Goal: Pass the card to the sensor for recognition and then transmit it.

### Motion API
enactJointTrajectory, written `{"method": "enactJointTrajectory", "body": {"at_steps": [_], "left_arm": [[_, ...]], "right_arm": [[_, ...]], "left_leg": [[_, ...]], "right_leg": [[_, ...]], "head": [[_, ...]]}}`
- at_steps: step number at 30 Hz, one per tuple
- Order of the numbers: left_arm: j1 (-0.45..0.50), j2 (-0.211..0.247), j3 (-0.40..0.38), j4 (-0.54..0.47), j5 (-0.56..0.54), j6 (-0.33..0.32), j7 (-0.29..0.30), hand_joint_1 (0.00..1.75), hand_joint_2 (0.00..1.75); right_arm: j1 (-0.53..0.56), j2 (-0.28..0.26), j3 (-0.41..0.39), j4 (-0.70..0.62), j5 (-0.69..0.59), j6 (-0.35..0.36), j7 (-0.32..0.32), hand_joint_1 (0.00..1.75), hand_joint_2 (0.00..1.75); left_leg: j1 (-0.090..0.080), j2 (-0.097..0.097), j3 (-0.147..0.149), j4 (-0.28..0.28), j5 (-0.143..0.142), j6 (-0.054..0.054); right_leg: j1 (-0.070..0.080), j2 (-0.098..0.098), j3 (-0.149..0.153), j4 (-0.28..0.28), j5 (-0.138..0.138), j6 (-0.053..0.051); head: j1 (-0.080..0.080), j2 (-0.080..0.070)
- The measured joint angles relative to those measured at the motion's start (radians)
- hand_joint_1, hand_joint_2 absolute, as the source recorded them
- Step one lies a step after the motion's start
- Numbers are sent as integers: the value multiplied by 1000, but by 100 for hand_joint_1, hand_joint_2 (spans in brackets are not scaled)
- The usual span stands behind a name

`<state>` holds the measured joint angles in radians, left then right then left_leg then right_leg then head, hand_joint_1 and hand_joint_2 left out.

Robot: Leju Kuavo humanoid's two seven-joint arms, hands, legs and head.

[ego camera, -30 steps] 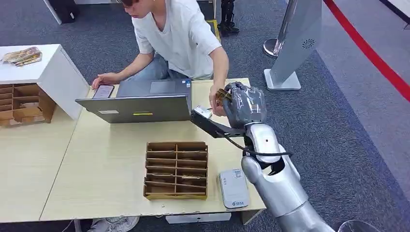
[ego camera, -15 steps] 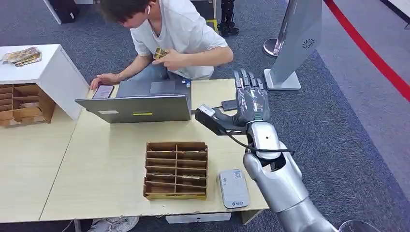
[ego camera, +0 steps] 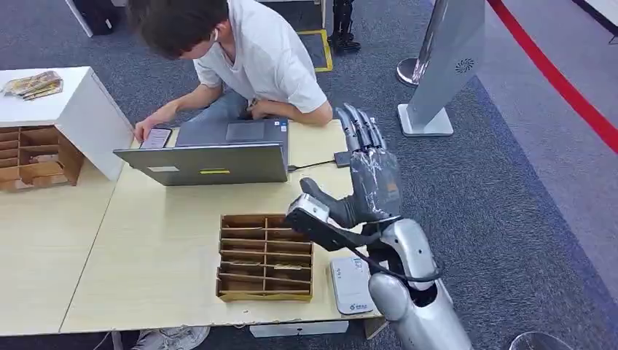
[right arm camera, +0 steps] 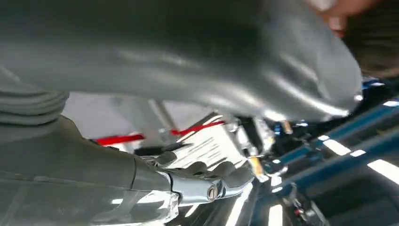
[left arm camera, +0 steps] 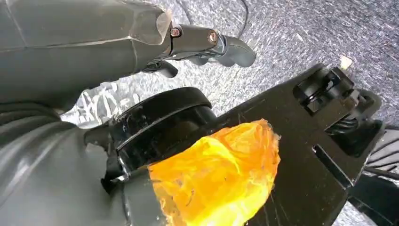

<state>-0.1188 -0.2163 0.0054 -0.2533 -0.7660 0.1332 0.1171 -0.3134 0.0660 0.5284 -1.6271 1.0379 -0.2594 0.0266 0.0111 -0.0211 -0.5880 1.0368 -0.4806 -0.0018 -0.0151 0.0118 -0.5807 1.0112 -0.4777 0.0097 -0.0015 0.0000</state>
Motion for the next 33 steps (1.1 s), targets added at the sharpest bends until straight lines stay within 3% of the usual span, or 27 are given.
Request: {"method": "enactJointTrajectory", "body": {"at_steps": [11, 16, 22, 30, 33], "left_arm": [[5, -9, 37, 0, 27, 54, 21, 0, 0], [5, -11, 41, 0, 33, 58, 21, 0, 0], [5, -11, 42, 0, 54, 73, 15, 0, 0], [5, -11, 42, 0, 64, 77, 13, 0, 0], [5, -11, 43, 0, 77, 90, 5, 0, 0]], "right_arm": [[180, -10, 43, -130, -212, -56, -149, 0, 0], [219, -19, 47, -151, -244, -66, -172, 0, 0], [266, -33, 47, -161, -400, -29, -254, 0, 0], [288, -50, 48, -161, -402, -16, -260, 0, 0], [304, -58, 49, -161, -493, 26, -291, 0, 0]], "left_leg": [[0, 0, 0, 0, 0, 0], [0, 0, 0, 0, 0, 0], [0, 0, 0, 0, 0, 0], [0, 0, 0, 0, 0, 0], [0, 0, 0, 0, 0, 0]], "right_leg": [[0, 0, 0, 0, 0, 0], [0, 0, 0, 0, 0, 0], [0, 0, 0, 0, 0, 0], [0, 0, 0, 0, 0, 0], [0, 0, 0, 0, 0, 0]], "head": [[0, 0], [0, 0], [0, 0], [0, 0], [0, 0]]}}
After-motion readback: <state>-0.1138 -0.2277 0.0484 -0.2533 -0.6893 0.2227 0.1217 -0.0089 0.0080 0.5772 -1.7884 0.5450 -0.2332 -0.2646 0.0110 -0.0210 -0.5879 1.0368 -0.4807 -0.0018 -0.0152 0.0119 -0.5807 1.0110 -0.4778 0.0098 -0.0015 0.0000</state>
